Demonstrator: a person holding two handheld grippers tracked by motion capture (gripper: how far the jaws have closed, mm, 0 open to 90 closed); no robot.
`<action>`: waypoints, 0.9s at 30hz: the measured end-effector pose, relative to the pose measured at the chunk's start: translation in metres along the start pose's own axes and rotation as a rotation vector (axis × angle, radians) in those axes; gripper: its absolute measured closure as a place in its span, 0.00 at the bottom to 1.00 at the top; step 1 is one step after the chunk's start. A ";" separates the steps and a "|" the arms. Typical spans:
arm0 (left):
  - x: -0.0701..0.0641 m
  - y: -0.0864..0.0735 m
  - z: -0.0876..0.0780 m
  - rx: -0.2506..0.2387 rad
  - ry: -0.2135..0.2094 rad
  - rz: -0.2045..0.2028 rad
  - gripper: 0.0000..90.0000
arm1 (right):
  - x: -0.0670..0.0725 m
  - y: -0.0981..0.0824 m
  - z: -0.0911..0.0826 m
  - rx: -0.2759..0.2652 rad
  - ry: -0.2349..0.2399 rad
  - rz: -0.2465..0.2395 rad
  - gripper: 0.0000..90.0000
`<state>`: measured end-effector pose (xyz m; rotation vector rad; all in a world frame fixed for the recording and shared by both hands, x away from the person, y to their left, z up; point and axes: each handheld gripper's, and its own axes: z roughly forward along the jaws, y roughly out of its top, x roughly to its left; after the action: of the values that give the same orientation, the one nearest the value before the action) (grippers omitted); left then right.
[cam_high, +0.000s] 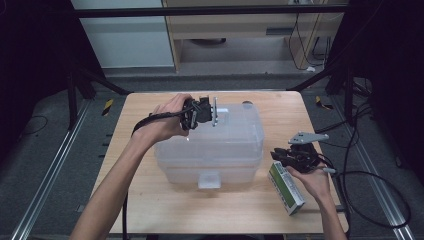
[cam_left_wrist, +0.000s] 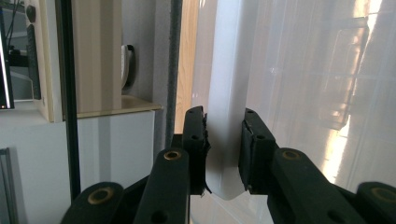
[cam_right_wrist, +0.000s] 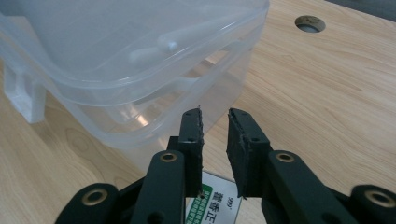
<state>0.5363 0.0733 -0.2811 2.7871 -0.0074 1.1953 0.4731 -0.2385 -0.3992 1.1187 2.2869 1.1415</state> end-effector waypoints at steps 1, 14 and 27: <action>0.001 0.000 0.000 -0.001 0.000 -0.001 0.82 | 0.000 0.000 0.000 0.000 0.000 0.000 0.85; 0.008 -0.002 0.002 -0.012 0.000 -0.027 0.82 | 0.006 0.002 0.001 -0.007 0.071 -0.008 1.00; 0.012 -0.002 0.003 -0.012 -0.002 -0.048 0.81 | 0.012 0.005 0.004 -0.039 0.148 0.007 1.00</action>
<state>0.5465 0.0757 -0.2748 2.7618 0.0512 1.1772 0.4703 -0.2249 -0.3976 1.0605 2.3612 1.3054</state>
